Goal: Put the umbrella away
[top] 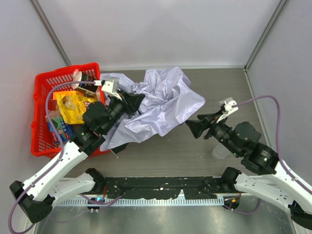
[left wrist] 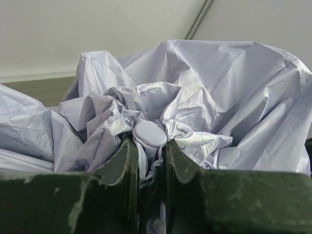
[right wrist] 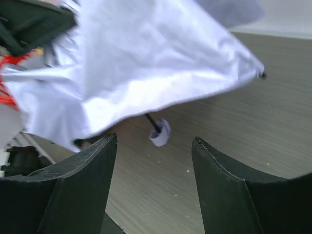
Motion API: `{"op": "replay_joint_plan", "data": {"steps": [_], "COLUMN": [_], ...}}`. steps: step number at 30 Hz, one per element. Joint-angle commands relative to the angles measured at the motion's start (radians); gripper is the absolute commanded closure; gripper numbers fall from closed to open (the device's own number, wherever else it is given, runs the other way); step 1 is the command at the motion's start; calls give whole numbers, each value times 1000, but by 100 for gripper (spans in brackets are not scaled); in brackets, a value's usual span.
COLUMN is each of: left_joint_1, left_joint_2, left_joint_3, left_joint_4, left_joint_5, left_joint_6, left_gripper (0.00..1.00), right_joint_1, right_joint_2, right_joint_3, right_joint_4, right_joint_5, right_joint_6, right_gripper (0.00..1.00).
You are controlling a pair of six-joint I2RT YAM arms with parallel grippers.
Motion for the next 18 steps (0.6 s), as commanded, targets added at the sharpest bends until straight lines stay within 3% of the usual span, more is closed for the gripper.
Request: {"op": "replay_joint_plan", "data": {"steps": [1, 6, 9, 14, 18], "left_joint_1": [3, 6, 3, 5, 6], "left_joint_2": [-52, -63, -48, -14, 43], "left_joint_3": [-17, -17, -4, 6, 52], "left_joint_4": [215, 210, 196, 224, 235], "left_joint_5": [30, -13, 25, 67, 192], "left_joint_6": [77, 39, 13, -53, -110], "left_gripper": [100, 100, 100, 100, 100], "right_joint_1": [1, 1, 2, 1, 1], "right_joint_2": [46, 211, 244, 419, 499], "right_joint_3": [180, 454, 536, 611, 640], "right_joint_4": [-124, -332, -325, -260, -211], "right_joint_5": [-145, -23, 86, -12, -23], "right_joint_6": [-7, -62, -112, -202, -248], "right_gripper": [33, 35, 35, 36, 55]}}
